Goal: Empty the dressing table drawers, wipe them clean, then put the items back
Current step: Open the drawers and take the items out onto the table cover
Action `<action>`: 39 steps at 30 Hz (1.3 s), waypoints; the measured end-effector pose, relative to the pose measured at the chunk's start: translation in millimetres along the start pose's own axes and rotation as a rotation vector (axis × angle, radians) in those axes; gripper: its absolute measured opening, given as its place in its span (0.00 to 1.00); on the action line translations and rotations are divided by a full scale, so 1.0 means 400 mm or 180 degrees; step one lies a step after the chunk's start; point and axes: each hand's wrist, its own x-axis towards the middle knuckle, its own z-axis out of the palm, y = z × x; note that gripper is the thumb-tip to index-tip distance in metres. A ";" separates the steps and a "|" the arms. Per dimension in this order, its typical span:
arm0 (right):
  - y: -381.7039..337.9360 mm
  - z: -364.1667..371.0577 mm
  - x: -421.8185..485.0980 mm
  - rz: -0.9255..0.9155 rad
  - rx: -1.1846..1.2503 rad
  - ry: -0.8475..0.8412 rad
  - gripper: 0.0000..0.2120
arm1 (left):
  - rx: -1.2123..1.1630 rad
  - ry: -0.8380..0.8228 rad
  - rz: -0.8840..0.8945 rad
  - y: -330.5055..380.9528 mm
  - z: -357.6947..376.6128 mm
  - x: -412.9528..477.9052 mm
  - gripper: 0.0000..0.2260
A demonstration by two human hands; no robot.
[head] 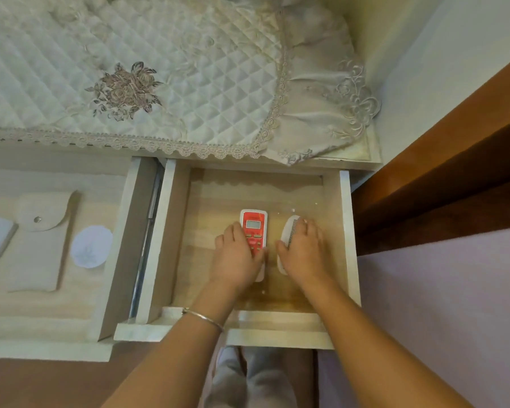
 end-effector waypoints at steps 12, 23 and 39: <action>0.010 0.025 0.005 -0.0104 -0.0266 -0.0176 0.34 | -0.0284 0.0310 0.0036 0.009 0.056 0.012 0.34; -0.050 -0.114 -0.045 -0.1159 0.1012 0.0399 0.18 | -0.0533 0.1054 0.0440 0.029 -0.177 -0.047 0.37; -0.483 -0.352 0.334 -0.0163 0.2760 0.1152 0.14 | -0.0715 0.1367 0.0420 0.050 -0.551 0.416 0.35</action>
